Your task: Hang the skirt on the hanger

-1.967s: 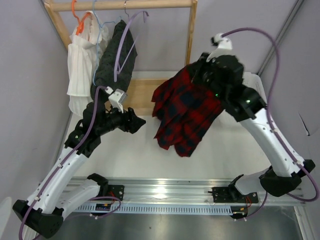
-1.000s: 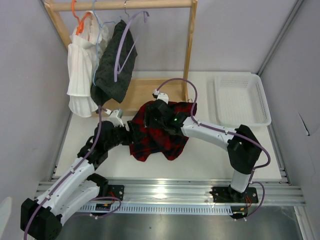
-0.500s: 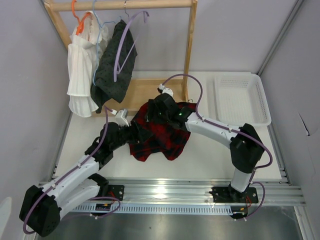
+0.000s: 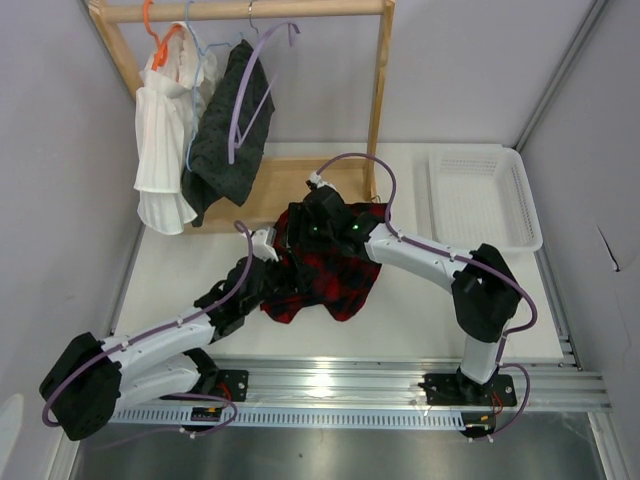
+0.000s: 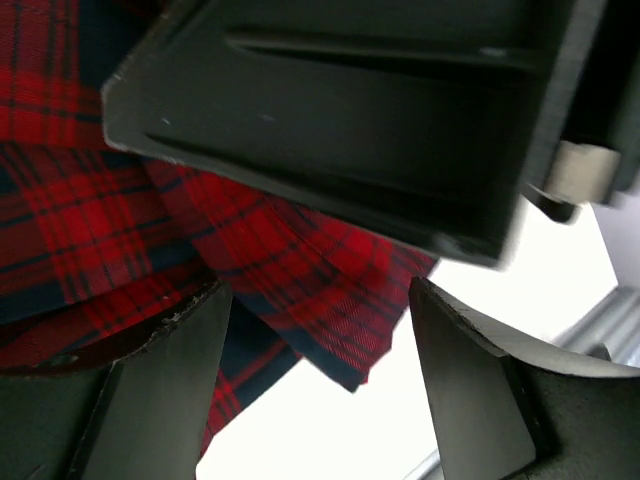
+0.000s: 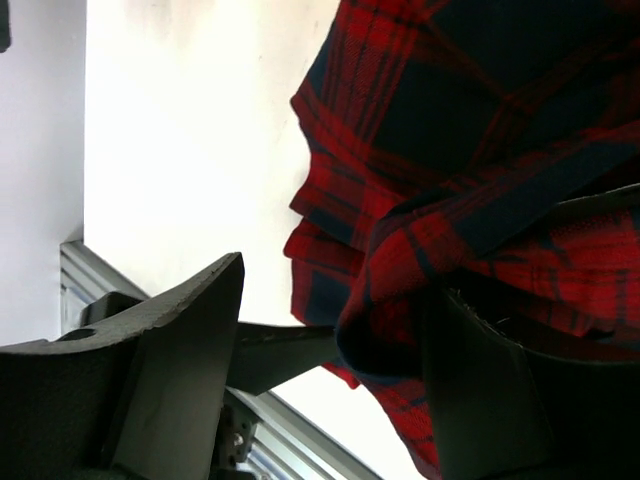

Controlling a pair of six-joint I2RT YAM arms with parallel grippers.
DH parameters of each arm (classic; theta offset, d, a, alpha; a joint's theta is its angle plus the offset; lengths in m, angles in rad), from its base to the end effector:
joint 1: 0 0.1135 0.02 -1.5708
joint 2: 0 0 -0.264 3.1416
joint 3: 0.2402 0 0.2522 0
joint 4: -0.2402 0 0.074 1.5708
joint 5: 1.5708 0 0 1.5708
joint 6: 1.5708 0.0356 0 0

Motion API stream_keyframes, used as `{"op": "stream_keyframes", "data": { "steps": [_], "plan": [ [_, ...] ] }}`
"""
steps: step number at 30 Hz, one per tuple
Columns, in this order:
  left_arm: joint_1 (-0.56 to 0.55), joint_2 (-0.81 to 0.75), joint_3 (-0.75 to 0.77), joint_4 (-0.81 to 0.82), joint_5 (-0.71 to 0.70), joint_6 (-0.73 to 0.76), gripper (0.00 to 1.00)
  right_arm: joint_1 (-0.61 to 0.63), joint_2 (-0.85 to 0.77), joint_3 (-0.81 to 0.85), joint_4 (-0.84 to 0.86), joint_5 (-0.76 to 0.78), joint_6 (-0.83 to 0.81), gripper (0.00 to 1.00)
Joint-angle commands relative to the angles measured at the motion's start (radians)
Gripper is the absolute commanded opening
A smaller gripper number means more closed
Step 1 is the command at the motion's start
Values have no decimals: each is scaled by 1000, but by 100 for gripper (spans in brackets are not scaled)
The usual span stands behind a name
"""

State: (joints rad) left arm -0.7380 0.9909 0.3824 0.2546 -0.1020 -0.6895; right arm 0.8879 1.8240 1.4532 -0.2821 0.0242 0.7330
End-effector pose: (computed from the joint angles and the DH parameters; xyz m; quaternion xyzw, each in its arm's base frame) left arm 0.1602 -0.1408 0.2056 -0.0093 0.8199 -0.3421 0.4589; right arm 0.2677 0.3278 0.2697 -0.0640 0.8942 0.3135 0.3131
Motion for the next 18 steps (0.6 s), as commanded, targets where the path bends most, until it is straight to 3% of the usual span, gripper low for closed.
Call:
{"op": "stream_keyframes", "data": {
  "steps": [1,5,8,11,12,15,18],
  "plan": [
    [-23,28,-10,109,-96,-27,78,5,6,38,17,-59,34,71],
    [-32,86,-22,149,-110,-59,75,5,11,29,40,-84,54,71],
    [-32,120,-36,169,-111,-90,66,6,18,30,41,-90,59,70],
    [-32,121,-39,150,-116,-97,39,6,14,29,23,-72,46,70],
    [-31,117,-36,137,-126,-99,24,6,8,29,15,-49,39,71],
    [-31,72,-31,68,-137,-90,6,-9,-15,21,-12,-26,14,72],
    [-26,23,-4,-56,-160,-64,0,-39,-46,-5,-23,22,-3,73]
  ]
}}
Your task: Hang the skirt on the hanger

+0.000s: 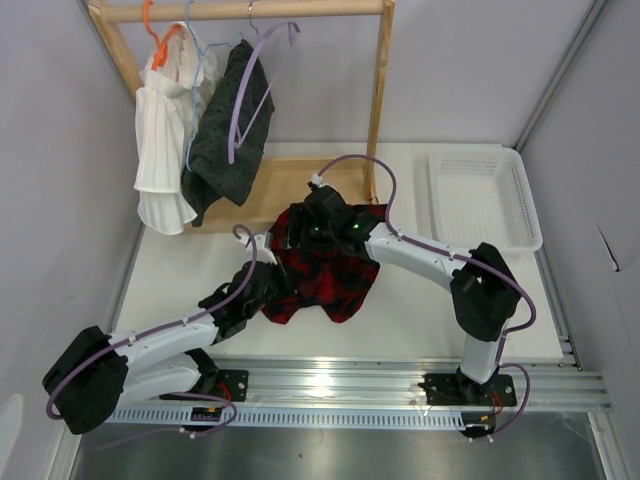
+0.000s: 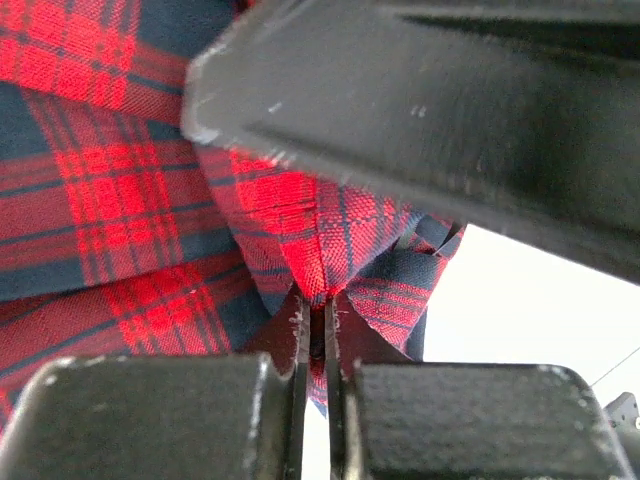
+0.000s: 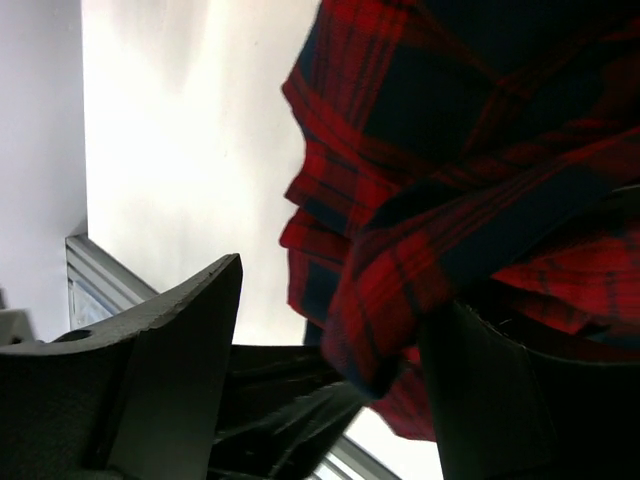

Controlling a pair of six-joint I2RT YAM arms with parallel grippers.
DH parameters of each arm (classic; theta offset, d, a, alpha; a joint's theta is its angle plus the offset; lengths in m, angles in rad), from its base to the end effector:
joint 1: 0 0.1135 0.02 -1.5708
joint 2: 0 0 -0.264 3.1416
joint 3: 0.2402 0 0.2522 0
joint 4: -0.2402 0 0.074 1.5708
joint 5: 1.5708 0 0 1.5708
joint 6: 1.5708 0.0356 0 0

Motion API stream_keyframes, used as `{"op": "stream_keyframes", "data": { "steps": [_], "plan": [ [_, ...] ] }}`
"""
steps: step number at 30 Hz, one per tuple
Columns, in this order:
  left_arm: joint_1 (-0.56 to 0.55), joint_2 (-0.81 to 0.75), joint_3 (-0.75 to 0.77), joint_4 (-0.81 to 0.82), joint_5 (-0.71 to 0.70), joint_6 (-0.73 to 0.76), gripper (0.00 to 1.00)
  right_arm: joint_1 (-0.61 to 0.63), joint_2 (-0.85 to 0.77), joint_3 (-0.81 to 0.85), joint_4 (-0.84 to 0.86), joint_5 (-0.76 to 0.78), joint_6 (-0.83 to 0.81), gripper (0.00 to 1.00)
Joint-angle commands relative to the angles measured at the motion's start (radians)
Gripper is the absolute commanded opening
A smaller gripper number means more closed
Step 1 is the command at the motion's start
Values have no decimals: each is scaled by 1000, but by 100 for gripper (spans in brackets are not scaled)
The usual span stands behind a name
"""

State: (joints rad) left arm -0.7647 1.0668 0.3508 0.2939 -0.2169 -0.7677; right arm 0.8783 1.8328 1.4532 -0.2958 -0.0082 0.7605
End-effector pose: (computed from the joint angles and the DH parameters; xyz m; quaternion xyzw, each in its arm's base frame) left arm 0.1611 -0.1440 0.1846 -0.0600 0.8345 -0.3090 0.4522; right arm 0.2703 0.3263 0.2649 -0.0548 0.8998 0.3188 0.2928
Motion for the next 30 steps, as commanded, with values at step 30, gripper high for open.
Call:
{"op": "stream_keyframes", "data": {
  "steps": [30],
  "plan": [
    [200,-126,59,-331,209,97,0,-437,-216,-205,-129,67,-132,77]
  ]
}}
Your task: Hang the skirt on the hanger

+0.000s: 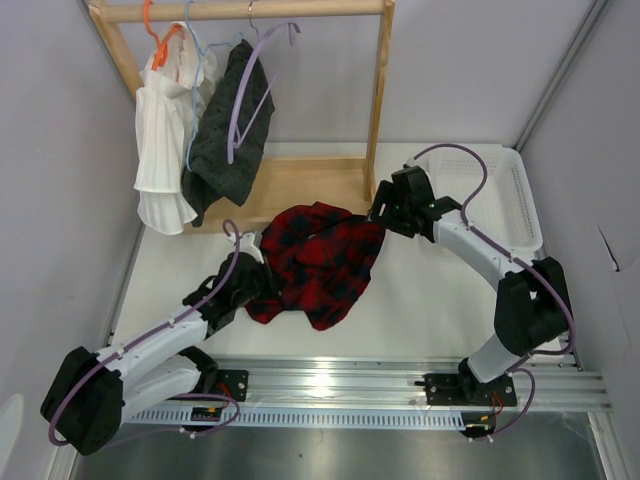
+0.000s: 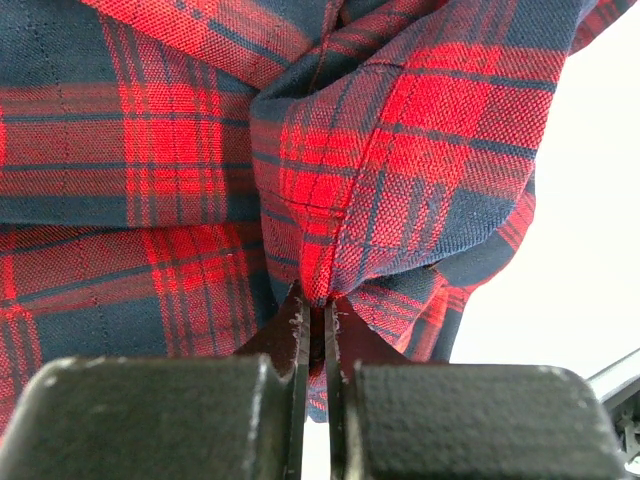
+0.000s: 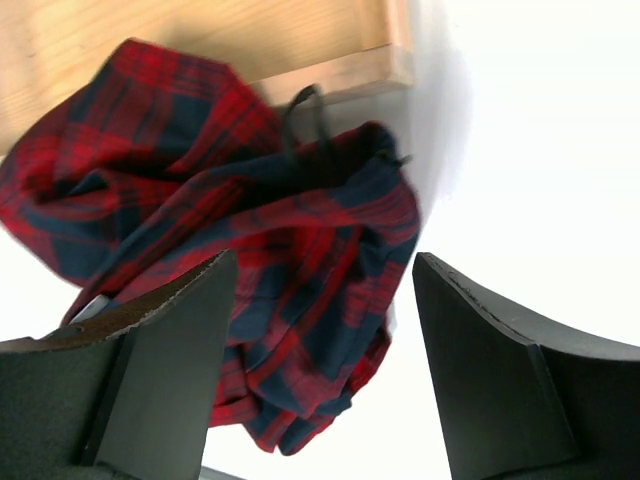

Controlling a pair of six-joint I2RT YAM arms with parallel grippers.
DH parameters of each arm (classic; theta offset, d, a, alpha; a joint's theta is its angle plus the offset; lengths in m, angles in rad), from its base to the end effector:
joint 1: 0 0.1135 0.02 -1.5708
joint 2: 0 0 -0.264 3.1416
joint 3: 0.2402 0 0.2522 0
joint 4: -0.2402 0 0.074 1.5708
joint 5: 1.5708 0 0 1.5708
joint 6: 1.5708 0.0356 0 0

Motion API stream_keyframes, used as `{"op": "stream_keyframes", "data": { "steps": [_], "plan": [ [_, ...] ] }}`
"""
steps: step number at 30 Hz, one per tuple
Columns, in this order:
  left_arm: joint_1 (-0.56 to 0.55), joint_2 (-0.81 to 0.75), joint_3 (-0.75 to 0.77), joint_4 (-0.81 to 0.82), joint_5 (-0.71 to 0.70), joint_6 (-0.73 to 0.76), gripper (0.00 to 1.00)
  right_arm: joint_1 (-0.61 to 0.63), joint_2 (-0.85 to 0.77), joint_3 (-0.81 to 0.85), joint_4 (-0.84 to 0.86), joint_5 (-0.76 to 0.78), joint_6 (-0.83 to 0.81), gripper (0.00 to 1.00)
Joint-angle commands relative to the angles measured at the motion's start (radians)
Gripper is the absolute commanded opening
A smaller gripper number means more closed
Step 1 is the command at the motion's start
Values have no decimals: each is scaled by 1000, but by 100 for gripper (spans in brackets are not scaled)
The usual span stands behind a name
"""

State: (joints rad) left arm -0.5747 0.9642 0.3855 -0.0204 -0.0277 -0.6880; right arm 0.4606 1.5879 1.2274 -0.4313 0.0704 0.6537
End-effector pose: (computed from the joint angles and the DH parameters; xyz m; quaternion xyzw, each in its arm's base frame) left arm 0.1666 -0.1067 0.1849 -0.0565 0.8824 -0.2657 0.3841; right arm 0.3163 0.1541 0.2693 0.1024 0.9189 0.1730 0.3393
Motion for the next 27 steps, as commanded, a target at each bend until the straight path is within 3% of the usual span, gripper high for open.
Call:
{"op": "stream_keyframes", "data": {
  "steps": [1,27],
  "plan": [
    [13,-24,26,-16,20,19,0,-25,53,26,6,-12,-25,77],
    [13,-42,18,-13,48,21,0,-51,79,38,123,-58,77,77]
  ]
}}
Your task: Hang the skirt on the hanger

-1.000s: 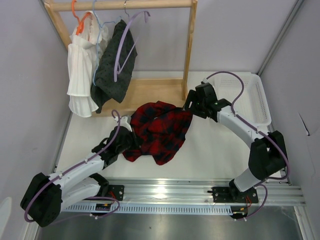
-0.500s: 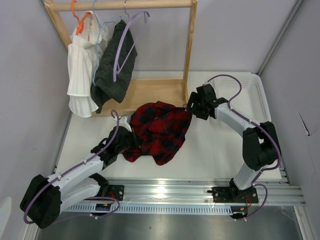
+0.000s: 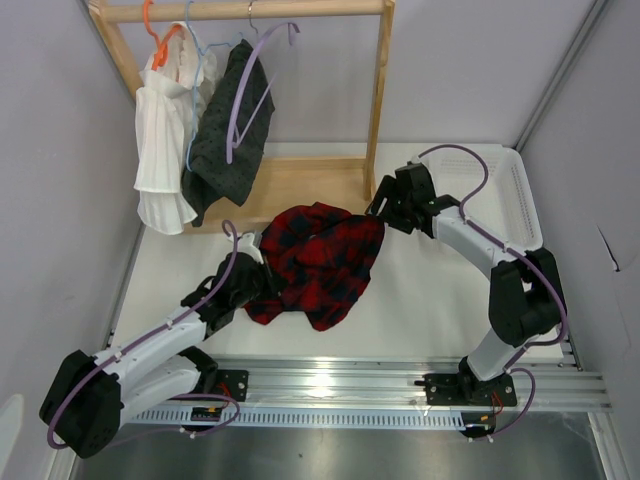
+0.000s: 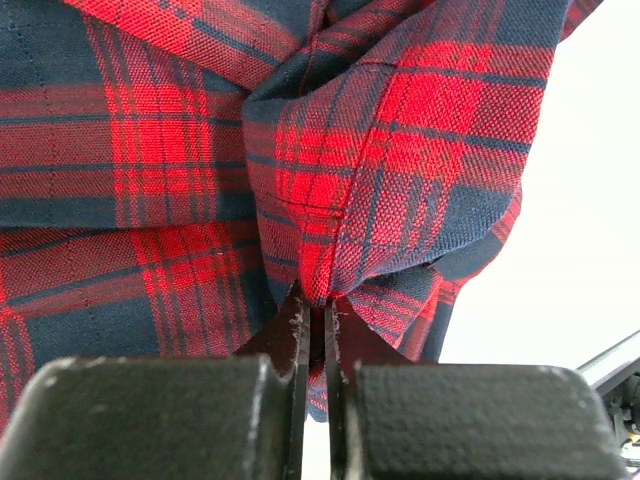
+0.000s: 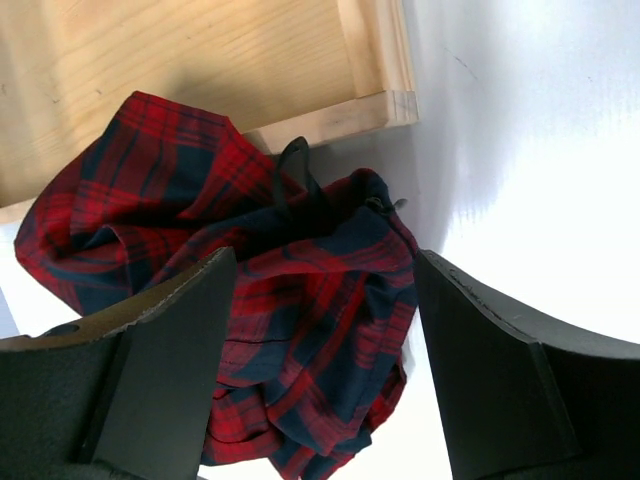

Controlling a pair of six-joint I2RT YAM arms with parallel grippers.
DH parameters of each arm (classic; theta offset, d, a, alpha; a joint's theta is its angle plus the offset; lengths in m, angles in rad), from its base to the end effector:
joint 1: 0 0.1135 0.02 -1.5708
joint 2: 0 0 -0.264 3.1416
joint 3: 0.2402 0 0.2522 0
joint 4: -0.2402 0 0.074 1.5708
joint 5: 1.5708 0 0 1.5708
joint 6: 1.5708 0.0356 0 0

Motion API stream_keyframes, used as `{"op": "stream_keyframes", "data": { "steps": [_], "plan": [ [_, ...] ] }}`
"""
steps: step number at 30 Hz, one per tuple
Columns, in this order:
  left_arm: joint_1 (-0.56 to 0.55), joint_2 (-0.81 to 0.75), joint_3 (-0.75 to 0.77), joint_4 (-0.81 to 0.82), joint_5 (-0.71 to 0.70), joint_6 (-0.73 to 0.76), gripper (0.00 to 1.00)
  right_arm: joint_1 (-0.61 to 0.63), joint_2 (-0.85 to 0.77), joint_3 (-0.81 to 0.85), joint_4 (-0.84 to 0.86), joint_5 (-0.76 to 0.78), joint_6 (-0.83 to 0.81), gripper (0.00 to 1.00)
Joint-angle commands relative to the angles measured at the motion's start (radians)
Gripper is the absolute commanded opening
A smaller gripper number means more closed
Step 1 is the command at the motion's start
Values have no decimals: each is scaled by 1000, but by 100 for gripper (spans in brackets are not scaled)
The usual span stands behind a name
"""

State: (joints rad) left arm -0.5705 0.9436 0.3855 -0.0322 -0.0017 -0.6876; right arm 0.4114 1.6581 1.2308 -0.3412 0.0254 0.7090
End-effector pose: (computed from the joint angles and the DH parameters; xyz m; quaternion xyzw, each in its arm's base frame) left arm 0.1647 -0.1056 0.1874 -0.0520 0.8807 -0.2764 0.3812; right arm 0.3391 0.1470 0.2534 0.1414 0.9096 0.1976 0.3370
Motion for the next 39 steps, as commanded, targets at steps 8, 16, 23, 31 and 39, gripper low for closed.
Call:
{"op": "stream_keyframes", "data": {
  "steps": [8,16,23,31,39],
  "plan": [
    [11,-29,26,-11,25,25,0,9,-18,-57,53,-27,38,72],
    [11,-43,33,-28,25,30,0,9,23,-65,76,-33,47,54],
    [11,-68,75,-25,78,49,0,1,-3,-48,71,-33,32,5],
    [116,-86,193,-48,290,79,0,-31,-139,67,-27,13,-42,0],
    [153,-45,337,-100,456,114,0,-74,-227,185,-116,-2,-95,0]
  ]
}}
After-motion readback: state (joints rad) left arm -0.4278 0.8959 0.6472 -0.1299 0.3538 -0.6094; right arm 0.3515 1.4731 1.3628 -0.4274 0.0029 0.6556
